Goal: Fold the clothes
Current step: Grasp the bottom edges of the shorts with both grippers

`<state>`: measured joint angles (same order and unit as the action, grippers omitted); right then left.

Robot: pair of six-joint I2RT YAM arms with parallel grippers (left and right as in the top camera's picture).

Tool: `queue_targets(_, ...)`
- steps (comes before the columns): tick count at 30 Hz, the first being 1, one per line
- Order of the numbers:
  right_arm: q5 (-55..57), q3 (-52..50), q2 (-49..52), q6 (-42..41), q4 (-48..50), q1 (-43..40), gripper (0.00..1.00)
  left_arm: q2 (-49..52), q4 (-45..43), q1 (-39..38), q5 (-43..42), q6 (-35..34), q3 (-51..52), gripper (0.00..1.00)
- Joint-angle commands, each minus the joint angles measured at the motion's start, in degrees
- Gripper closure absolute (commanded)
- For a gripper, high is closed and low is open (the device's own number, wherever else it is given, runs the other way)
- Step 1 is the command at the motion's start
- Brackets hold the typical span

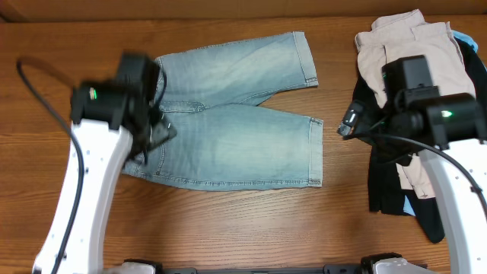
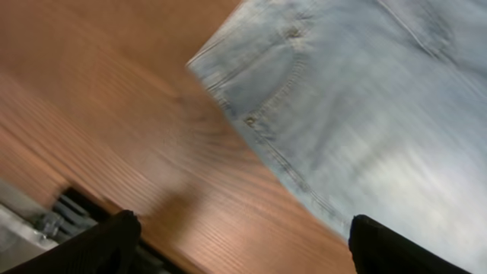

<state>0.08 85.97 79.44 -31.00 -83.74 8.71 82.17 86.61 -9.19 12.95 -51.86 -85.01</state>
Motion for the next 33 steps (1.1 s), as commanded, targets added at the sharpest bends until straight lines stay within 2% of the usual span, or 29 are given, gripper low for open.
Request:
queue_targets(1,-3.3,-6.0,0.1,1.2,4.6,0.3,0.0,-8.8,-6.1,2.1,4.2,-16.5,13.2,0.08)
queue_targets(4,-8.7,-10.6,0.7,6.1,9.0,0.3,0.01,-12.0,-13.5,5.6,4.2,-17.2,23.1,0.12)
queue_targets(11,-9.7,-16.0,1.6,6.2,13.4,0.3,0.03,-9.6,-28.0,15.1,3.1,-16.9,36.6,0.16)
queue_targets(16,-9.6,-17.6,1.7,7.3,15.4,0.3,0.03,-4.4,-37.2,19.0,1.0,-13.3,39.2,0.18)
queue_targets(22,-9.6,-18.4,1.7,7.0,16.9,0.3,0.07,3.3,-47.8,19.3,-3.4,-7.3,39.2,0.2)
queue_targets(29,-9.7,-18.5,1.7,7.0,17.9,0.3,0.09,10.1,-55.4,19.3,-9.0,-7.2,39.2,0.34)
queue_targets(33,-9.6,-18.7,1.7,5.7,17.4,0.3,0.15,10.8,-54.9,19.3,-9.6,-6.9,39.2,0.5)
